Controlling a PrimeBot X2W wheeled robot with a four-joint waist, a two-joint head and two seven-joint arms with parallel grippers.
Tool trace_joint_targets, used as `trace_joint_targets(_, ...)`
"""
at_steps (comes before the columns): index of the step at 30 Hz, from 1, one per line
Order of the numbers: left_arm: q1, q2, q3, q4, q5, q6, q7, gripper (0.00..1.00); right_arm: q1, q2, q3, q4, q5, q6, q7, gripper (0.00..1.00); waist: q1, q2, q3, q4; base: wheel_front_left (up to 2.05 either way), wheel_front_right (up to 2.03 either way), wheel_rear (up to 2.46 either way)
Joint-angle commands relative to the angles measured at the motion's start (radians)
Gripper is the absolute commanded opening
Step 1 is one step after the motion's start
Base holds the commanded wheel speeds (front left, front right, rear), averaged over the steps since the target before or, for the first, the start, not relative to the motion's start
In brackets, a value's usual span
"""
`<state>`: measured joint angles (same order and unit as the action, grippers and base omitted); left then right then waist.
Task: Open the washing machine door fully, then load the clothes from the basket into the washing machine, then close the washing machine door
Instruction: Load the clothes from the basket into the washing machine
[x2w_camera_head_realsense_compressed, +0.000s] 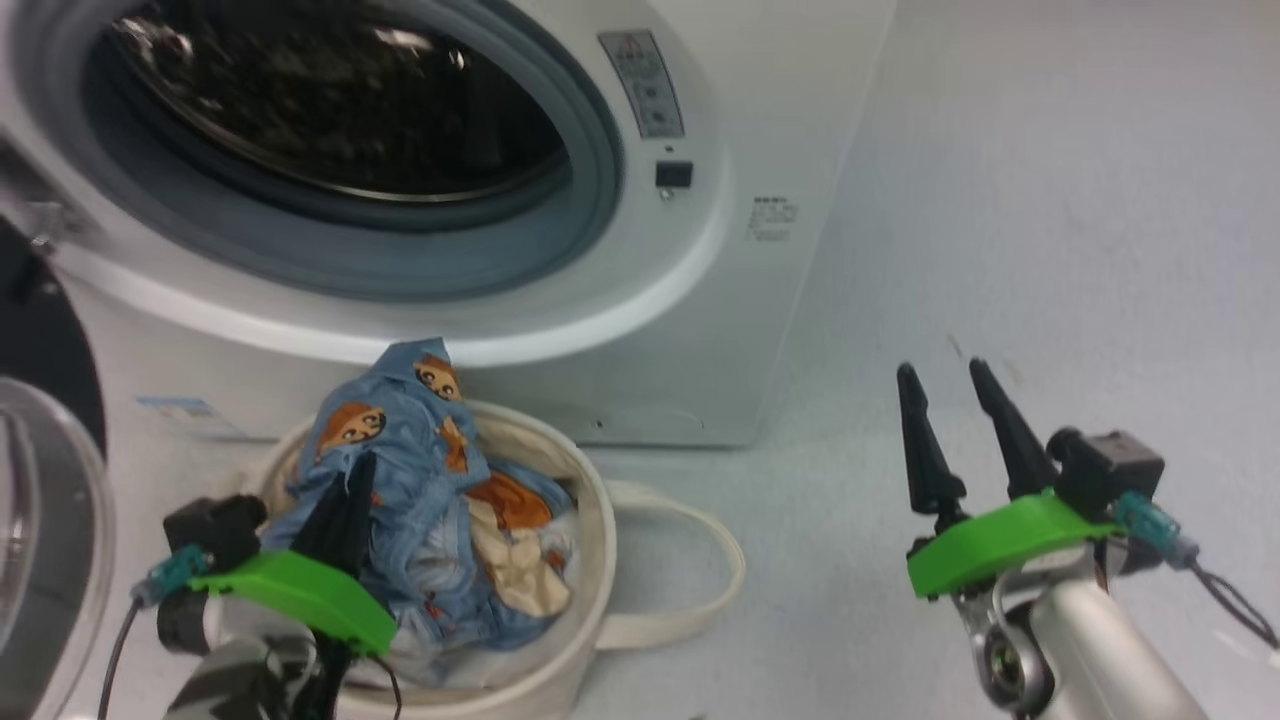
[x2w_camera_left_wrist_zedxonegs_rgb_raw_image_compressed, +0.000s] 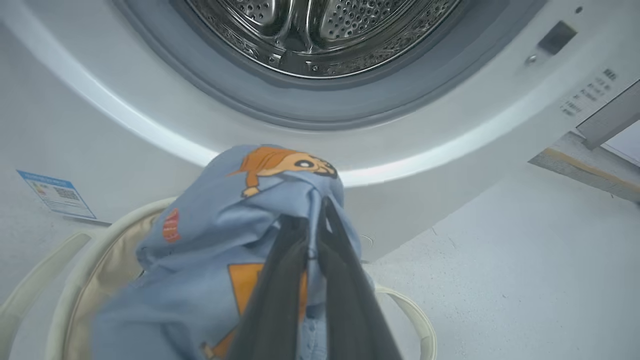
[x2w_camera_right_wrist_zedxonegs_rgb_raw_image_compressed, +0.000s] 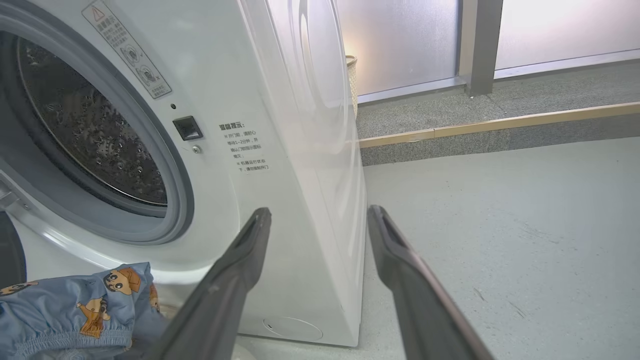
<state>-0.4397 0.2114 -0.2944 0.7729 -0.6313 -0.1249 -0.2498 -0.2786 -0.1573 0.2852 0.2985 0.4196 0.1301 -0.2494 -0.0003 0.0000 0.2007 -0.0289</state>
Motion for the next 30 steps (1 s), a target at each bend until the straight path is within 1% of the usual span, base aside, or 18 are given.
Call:
trace_joint_targets(1, 0.022, 0.038, 0.051, -0.070, 0.030, -0.006, -0.012, 0.00, 0.020, 0.008, 0.024, -0.021, 0.009, 0.001, -0.012, 1.00, 0.0003, 0.0000, -0.097, 0.041, 0.00, 0.00, 0.00)
trace_joint_targets(7, 0.136, 0.040, 0.119, -0.285, 0.148, -0.003, -0.012, 0.00, 0.085, 0.004, 0.018, -0.017, 0.034, 0.001, -0.012, 1.00, 0.0003, 0.0000, -0.193, 0.047, 0.00, 0.00, 0.00)
trace_joint_targets(13, 0.187, 0.027, 0.153, -0.442, 0.214, 0.008, -0.012, 0.00, 0.115, -0.001, 0.011, -0.027, 0.042, 0.001, -0.012, 1.00, 0.0003, 0.0000, -0.218, 0.043, 0.00, 0.00, 0.00)
trace_joint_targets(16, 0.195, 0.020, 0.159, -0.473, 0.230, 0.010, -0.012, 0.00, 0.116, -0.003, 0.016, -0.028, 0.043, 0.001, -0.012, 1.00, 0.0003, 0.0000, -0.221, 0.034, 0.00, 0.00, 0.00)
trace_joint_targets(21, 0.167, 0.020, 0.163, -0.484, 0.254, 0.010, -0.012, 0.00, 0.114, -0.011, 0.025, -0.027, 0.045, 0.001, -0.012, 1.00, 0.0003, 0.0000, -0.218, 0.015, 0.00, 0.00, 0.00)
trace_joint_targets(25, 0.093, 0.033, 0.160, -0.469, 0.282, 0.008, -0.012, 0.00, 0.110, -0.022, 0.032, -0.025, 0.043, 0.001, -0.012, 1.00, 0.0003, 0.0000, -0.207, -0.002, 0.00, 0.00, 0.00)
trace_joint_targets(27, 0.068, 0.034, 0.160, -0.462, 0.283, 0.006, -0.012, 0.00, 0.108, -0.024, 0.034, -0.025, 0.043, 0.001, -0.012, 1.00, 0.0003, 0.0000, -0.203, -0.007, 0.00, 0.00, 0.00)
trace_joint_targets(30, -0.011, 0.044, 0.168, -0.457, 0.286, 0.002, -0.012, 0.00, 0.096, -0.037, 0.045, -0.027, 0.040, 0.001, -0.012, 1.00, 0.0003, 0.0000, -0.187, -0.027, 0.00, 0.00, 0.00)
